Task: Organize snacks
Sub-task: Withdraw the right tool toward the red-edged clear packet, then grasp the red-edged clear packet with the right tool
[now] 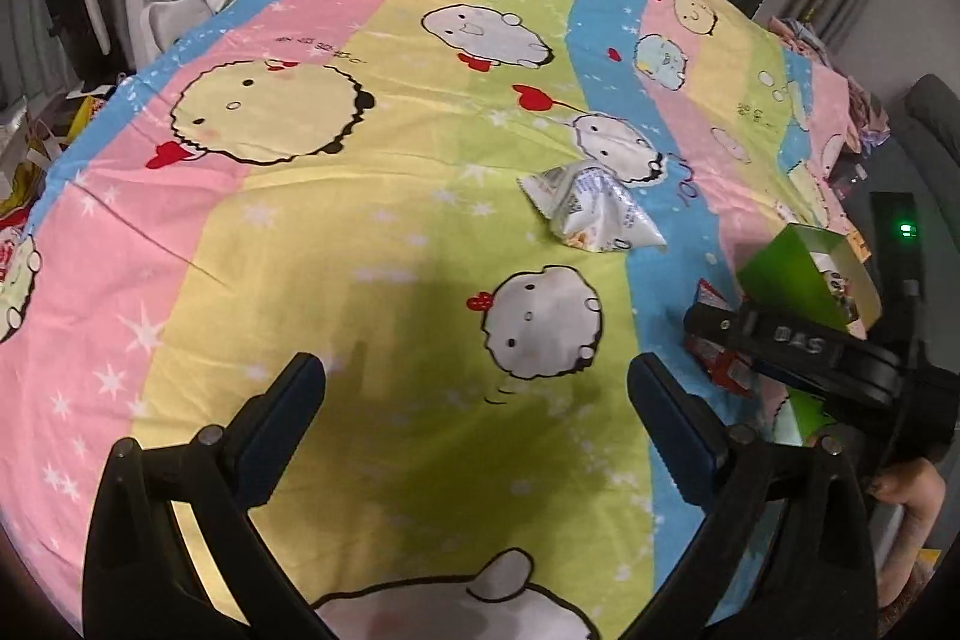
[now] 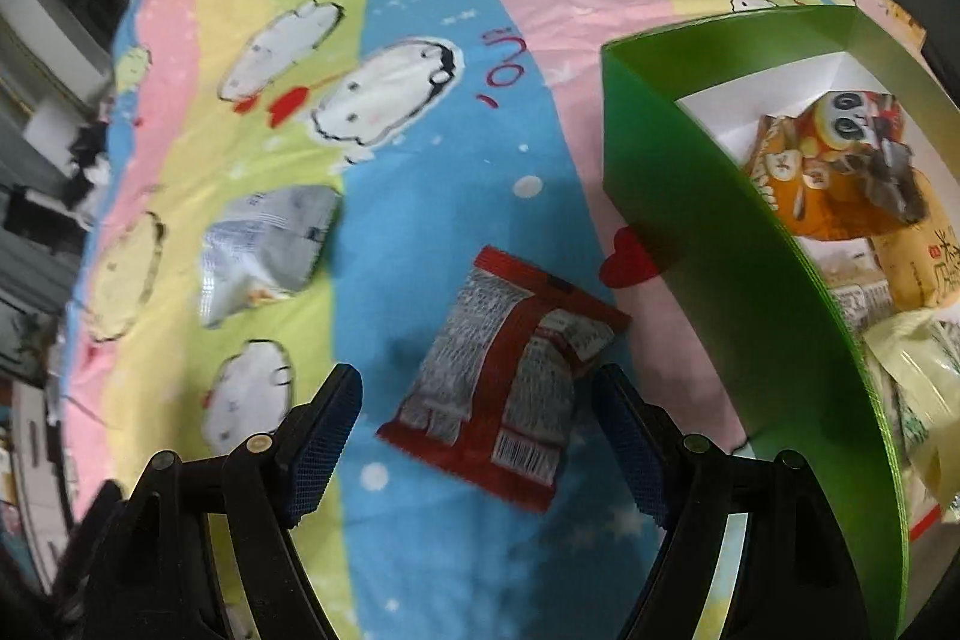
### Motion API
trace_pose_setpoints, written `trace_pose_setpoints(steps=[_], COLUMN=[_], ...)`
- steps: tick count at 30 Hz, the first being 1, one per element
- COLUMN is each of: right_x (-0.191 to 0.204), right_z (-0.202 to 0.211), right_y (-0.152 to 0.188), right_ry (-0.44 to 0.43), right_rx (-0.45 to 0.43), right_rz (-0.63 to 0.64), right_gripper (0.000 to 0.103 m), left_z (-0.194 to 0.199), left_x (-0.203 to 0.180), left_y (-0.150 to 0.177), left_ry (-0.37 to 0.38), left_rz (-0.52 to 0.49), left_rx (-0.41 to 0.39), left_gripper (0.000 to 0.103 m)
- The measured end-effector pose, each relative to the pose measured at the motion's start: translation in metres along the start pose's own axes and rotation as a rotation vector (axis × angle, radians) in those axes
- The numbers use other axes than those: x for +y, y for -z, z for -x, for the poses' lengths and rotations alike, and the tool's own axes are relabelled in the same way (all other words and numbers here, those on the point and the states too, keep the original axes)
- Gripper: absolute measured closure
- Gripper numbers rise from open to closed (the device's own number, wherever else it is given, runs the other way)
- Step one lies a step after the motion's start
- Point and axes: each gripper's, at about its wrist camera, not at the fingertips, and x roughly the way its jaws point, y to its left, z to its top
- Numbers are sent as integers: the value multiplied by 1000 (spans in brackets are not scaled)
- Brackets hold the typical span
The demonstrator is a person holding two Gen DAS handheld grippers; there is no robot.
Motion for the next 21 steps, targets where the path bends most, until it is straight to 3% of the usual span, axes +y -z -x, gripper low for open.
trace_pose_setpoints(steps=[2, 5, 7, 10, 15, 21], right_x=[5, 12, 11, 12, 29, 49], right_z=[-2, -2, 0, 6, 21, 32], right_y=[1, 3, 5, 10, 33, 57], right_ry=[43, 113, 101, 39, -161, -244], right_rx=[-31, -60, -64, -41, 61, 111], right_rz=[37, 104, 127, 153, 292, 391], right_gripper=[27, 46, 48, 48, 48, 48], left_z=[-1, 0, 1, 2, 3, 5], left_x=[3, 7, 8, 7, 13, 15], left_y=[-1, -1, -1, -2, -4, -3], left_ry=[-4, 2, 1, -14, -25, -17], left_rz=[5, 23, 22, 19, 45, 66], left_rx=[1, 2, -2, -3, 5, 10], left_gripper=[2, 2, 2, 2, 2, 2])
